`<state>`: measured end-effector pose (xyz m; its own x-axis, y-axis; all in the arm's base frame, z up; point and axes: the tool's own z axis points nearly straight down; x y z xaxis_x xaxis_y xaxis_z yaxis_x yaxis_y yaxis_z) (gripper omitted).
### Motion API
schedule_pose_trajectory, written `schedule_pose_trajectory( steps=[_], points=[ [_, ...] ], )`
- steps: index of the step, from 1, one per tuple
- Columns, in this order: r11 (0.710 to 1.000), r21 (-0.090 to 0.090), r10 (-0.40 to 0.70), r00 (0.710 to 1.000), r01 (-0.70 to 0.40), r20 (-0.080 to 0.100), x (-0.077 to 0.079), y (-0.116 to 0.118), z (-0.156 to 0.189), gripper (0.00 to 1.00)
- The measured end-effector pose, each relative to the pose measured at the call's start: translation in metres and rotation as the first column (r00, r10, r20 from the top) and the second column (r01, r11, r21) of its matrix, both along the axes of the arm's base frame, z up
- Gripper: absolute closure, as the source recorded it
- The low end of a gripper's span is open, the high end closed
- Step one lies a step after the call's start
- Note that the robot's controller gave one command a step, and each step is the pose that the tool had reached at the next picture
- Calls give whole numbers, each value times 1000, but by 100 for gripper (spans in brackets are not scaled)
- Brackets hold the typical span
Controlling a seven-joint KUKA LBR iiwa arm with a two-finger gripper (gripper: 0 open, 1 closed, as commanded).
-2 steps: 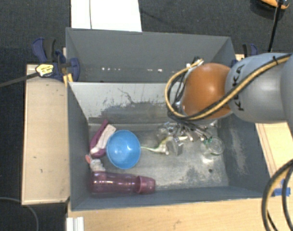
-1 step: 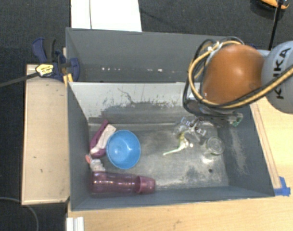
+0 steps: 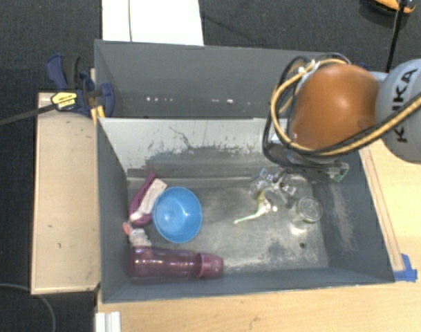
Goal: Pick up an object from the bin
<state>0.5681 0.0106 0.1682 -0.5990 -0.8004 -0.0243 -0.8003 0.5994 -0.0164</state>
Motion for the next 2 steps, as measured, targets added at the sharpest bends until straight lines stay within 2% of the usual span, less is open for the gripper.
schedule_pose_trajectory(
  steps=[2],
  points=[
    [997, 5, -73, 997, 73, 6, -3, 9, 41, 100]
  ],
)
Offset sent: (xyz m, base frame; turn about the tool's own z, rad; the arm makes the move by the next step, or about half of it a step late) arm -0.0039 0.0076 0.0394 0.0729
